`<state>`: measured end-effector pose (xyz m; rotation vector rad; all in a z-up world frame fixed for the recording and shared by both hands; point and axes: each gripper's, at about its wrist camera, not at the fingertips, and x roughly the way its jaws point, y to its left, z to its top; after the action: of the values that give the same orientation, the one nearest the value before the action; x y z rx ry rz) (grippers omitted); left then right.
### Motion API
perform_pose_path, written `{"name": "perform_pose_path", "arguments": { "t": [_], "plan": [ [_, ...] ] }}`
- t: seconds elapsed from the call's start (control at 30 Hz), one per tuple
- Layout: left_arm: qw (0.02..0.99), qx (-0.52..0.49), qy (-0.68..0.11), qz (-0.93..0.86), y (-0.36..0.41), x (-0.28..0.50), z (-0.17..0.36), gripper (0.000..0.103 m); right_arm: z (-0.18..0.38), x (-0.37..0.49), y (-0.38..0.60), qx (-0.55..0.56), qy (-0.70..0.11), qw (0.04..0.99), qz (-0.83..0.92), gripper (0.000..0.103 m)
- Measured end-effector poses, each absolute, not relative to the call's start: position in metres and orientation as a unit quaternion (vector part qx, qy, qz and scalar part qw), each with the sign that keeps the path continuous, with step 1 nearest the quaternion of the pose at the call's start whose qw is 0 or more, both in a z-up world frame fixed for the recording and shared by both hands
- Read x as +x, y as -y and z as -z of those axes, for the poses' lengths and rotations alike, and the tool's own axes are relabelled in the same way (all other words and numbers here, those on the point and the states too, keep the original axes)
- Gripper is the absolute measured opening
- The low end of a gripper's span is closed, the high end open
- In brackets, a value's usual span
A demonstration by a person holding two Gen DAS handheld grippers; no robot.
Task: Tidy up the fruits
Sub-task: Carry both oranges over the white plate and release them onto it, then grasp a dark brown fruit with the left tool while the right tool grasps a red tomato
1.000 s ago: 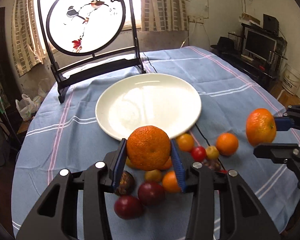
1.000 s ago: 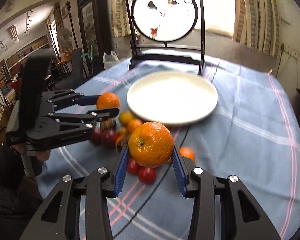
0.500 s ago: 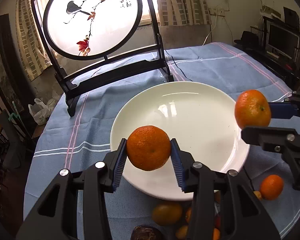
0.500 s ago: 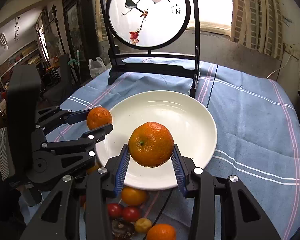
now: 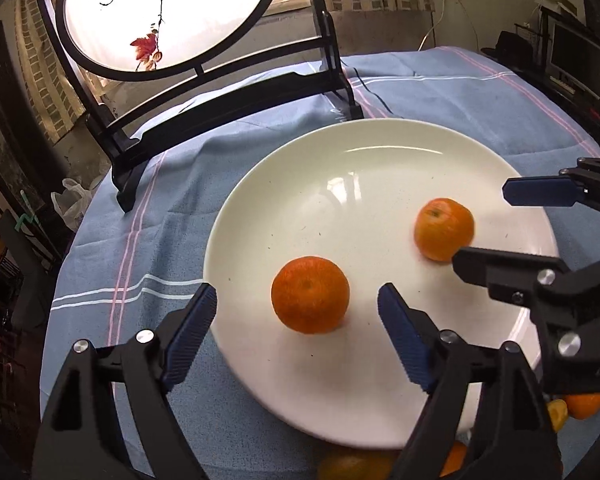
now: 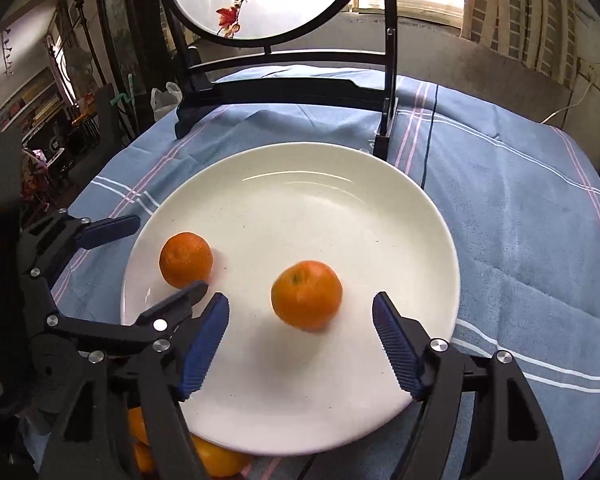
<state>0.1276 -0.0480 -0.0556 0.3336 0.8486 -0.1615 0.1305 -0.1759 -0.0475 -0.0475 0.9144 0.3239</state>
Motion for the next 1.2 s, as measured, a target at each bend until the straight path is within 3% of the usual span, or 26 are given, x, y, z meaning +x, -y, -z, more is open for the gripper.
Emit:
{"name": "perform_pose_path", "arguments": {
  "t": [0.17, 0.37, 0.6, 0.7, 0.8, 0.9, 0.93, 1.0, 1.07, 1.2],
  "plan": [
    [0.906, 0.146, -0.385, 0.102, 0.027, 0.097, 0.033, 0.080, 0.021, 0.089, 0.190, -0.007, -0.408, 0.895, -0.178, 0.075],
    [0.909, 0.127, -0.372, 0.139, -0.017, 0.033, 0.026, 0.084, 0.014, -0.018, 0.191, -0.051, -0.390, 0.886, -0.248, 0.075],
    [0.890, 0.139, -0.386, 0.200, -0.012, -0.023, 0.038, 0.084, 0.064, -0.077, 0.173, -0.116, -0.448, 0.848, -0.258, 0.046],
    [0.879, 0.145, -0.389, 0.233, 0.015, -0.036, 0.040, 0.084, 0.080, -0.068, 0.171, -0.114, -0.465, 0.843, -0.246, 0.041],
    [0.866, 0.134, -0.404, 0.261, 0.040, -0.037, 0.044, 0.084, 0.087, -0.062, 0.169, -0.116, -0.464, 0.842, -0.249, 0.030],
    [0.864, 0.130, -0.409, 0.262, 0.058, -0.032, 0.050, 0.084, 0.084, -0.067, 0.170, -0.122, -0.455, 0.845, -0.253, 0.029],
    [0.863, 0.129, -0.415, 0.260, 0.061, -0.029, 0.053, 0.083, 0.082, -0.069, 0.173, -0.119, -0.455, 0.845, -0.254, 0.029],
    [0.856, 0.125, -0.430, 0.260, 0.065, -0.023, 0.060, 0.070, 0.079, -0.073, 0.179, -0.115, -0.454, 0.848, -0.248, 0.029],
    [0.850, 0.118, -0.443, 0.261, 0.066, -0.018, 0.065, 0.050, 0.075, -0.077, 0.188, -0.107, -0.450, 0.853, -0.242, 0.029],
    [0.851, 0.124, -0.439, 0.260, 0.071, -0.020, 0.065, 0.045, 0.071, -0.081, 0.201, -0.097, -0.445, 0.859, -0.234, 0.029]
  ]
}}
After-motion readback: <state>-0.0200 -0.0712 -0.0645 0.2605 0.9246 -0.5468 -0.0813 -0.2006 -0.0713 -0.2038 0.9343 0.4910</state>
